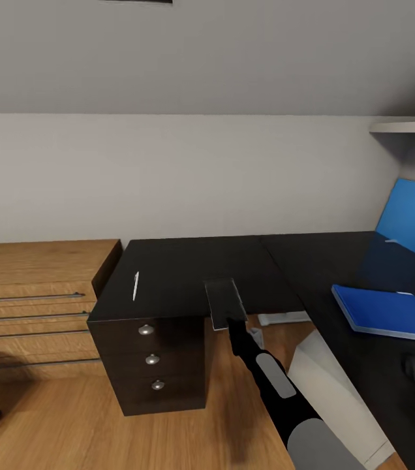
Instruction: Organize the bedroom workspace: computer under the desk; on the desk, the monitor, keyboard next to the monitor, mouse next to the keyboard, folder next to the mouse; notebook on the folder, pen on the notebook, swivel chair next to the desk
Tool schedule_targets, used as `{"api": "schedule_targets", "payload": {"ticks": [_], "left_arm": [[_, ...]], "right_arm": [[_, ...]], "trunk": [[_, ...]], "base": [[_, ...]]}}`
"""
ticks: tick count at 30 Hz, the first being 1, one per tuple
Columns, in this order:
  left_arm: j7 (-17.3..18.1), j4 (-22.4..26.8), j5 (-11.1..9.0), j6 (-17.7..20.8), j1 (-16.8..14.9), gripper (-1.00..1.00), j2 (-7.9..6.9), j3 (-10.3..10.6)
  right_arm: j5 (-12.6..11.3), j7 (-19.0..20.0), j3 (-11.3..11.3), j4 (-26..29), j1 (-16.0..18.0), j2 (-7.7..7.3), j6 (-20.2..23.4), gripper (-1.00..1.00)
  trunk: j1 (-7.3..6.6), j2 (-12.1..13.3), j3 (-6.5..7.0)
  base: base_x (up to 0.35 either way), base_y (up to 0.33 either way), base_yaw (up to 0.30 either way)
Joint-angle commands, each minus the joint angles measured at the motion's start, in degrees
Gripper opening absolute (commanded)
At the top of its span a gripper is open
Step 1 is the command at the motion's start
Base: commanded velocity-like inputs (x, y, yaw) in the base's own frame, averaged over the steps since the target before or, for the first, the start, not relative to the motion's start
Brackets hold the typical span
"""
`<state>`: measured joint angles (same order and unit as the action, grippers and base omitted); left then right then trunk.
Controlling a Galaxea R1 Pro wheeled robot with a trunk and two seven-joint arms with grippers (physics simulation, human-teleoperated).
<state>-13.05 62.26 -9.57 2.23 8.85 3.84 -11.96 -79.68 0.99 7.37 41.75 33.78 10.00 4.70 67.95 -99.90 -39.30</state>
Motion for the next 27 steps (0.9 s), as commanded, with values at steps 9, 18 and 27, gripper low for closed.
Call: {"api": "schedule_targets", "payload": {"ticks": [9, 18, 27], "left_arm": [[-0.2, -0.83, -0.36, 0.31, 0.03, 1.0, 0.05, 0.06], [-0.17, -1.86, -0.27, 0.32, 0.03, 1.0, 0.04, 0.1], [-0.29, -3.13, -0.21, 0.24, 0.03, 1.0, 0.06, 0.1]], "right_arm": [[-0.33, 0.11, 0.01, -0.01, 0.0, 0.0, 0.13, -1.0], [-0.3, 3.7, 0.09, 0.03, -0.03, -0.06, 0.13, -1.0], [3.49, 4.93, -0.04, 13.9, -5.58, -0.76, -0.18, -1.0]], "trunk": [[0.0, -0.02, -0.05], [-1.1, 1.98, 0.85], [-3.07, 5.59, 2.47]], "base": [[0.0, 0.0, 0.0], [0.0, 0.0, 0.0], [0.0, 0.0, 0.0]]}}
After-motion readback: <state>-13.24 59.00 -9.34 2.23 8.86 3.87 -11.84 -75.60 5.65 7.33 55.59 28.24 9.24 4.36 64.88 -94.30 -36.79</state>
